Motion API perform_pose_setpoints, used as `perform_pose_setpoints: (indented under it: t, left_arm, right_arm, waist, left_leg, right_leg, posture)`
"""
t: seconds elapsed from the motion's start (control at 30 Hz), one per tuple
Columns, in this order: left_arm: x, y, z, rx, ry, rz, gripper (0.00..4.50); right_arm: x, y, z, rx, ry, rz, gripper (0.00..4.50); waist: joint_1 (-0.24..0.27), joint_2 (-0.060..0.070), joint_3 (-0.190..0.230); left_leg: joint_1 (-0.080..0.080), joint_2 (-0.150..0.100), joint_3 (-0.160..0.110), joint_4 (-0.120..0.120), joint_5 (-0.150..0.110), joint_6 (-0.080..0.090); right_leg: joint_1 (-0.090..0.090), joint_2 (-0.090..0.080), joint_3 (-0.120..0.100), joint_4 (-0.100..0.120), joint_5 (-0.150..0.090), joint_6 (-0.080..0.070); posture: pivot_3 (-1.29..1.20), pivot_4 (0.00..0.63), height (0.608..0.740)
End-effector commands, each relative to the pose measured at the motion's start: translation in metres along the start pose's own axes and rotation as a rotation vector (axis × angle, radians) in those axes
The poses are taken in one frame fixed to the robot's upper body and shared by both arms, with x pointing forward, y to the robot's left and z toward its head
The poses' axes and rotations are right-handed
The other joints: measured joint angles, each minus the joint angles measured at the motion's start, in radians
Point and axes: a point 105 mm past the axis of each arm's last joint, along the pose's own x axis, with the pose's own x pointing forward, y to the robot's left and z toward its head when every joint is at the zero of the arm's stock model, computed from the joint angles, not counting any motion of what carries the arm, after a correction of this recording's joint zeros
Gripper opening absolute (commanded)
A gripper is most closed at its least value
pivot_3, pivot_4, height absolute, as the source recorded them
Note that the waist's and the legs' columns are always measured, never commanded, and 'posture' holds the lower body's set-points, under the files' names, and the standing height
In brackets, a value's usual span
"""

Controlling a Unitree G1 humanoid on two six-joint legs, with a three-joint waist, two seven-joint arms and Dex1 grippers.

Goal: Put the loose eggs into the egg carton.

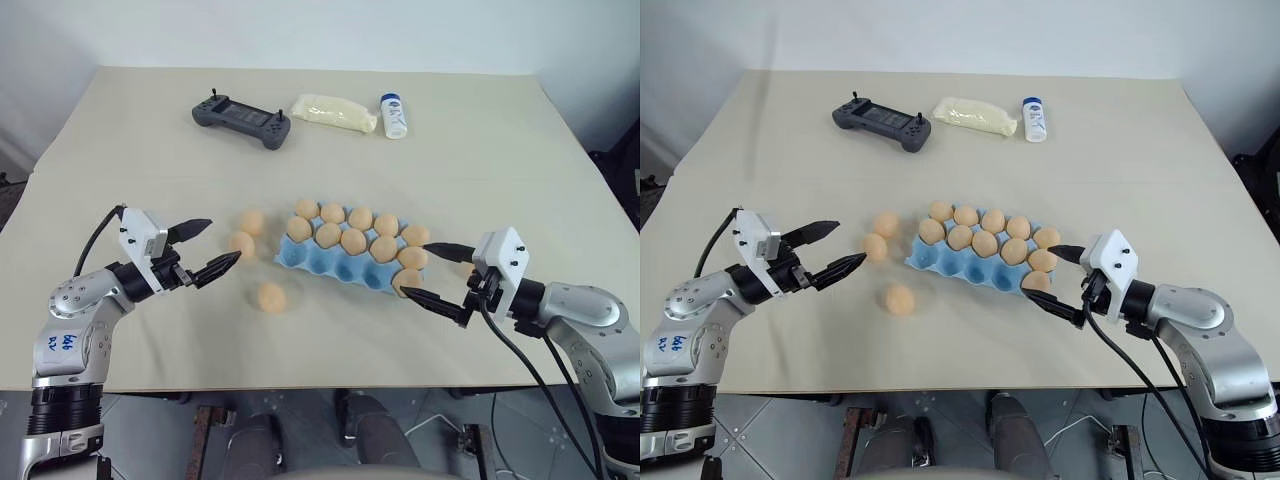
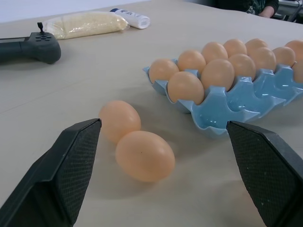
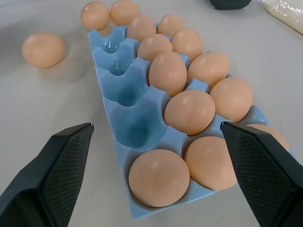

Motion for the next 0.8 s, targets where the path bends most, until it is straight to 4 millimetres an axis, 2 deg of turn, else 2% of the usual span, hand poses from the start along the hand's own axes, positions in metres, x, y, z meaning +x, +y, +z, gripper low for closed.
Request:
perform_pose_setpoints:
  t: [0.03, 0.37, 0.5, 0.6, 0.8]
  left_arm:
    - [0.002, -0.005, 0.010, 0.039, -0.043, -0.024, 4.50]
    - [0.006, 0.000, 0.011, 0.035, -0.050, -0.006, 4.50]
    - [0.009, -0.002, 0.011, 0.035, -0.051, -0.025, 4.50]
    - [0.009, -0.004, 0.010, 0.024, -0.040, -0.053, 4.50]
    - [0.006, -0.011, 0.002, -0.002, 0.000, -0.128, 4.50]
  right_arm:
    - [-0.003, -0.001, 0.009, -0.032, -0.030, -0.002, 4.49]
    - [-0.001, -0.003, 0.014, -0.030, -0.044, -0.006, 4.49]
    - [-0.005, -0.004, 0.018, -0.020, -0.046, -0.023, 4.49]
    - [-0.019, -0.003, 0.015, 0.003, -0.015, -0.051, 4.49]
    - [-0.057, 0.002, 0.002, 0.058, 0.077, -0.142, 4.49]
  waist:
    - [0.000, 0.000, 0.000]
    - [0.000, 0.000, 0.000]
    - [0.001, 0.000, 0.000]
    - [0.002, 0.000, 0.000]
    - [0.011, 0.000, 0.000]
  left_leg:
    - [0.000, 0.000, 0.000, 0.000, 0.000, 0.000]
    - [0.000, 0.000, 0.000, 0.001, 0.000, 0.000]
    - [0.000, 0.000, 0.000, 0.002, 0.000, 0.000]
    - [0.000, 0.000, 0.000, 0.001, 0.000, 0.000]
    - [0.000, 0.000, 0.000, 0.001, 0.000, 0.000]
  right_leg:
    - [0.000, 0.000, 0.000, 0.000, 0.000, 0.000]
    - [0.000, 0.000, 0.000, 0.001, 0.000, 0.000]
    - [0.000, 0.000, 0.000, 0.002, 0.000, 0.000]
    - [0.000, 0.000, 0.000, 0.002, 0.000, 0.000]
    - [0.000, 0.000, -0.001, 0.001, 0.000, 0.001]
  posture:
    - [0.00, 0.150, 0.740]
    - [0.00, 0.150, 0.740]
    - [0.00, 0.150, 0.740]
    - [0.00, 0.150, 0.740]
    - [0.00, 0.150, 0.740]
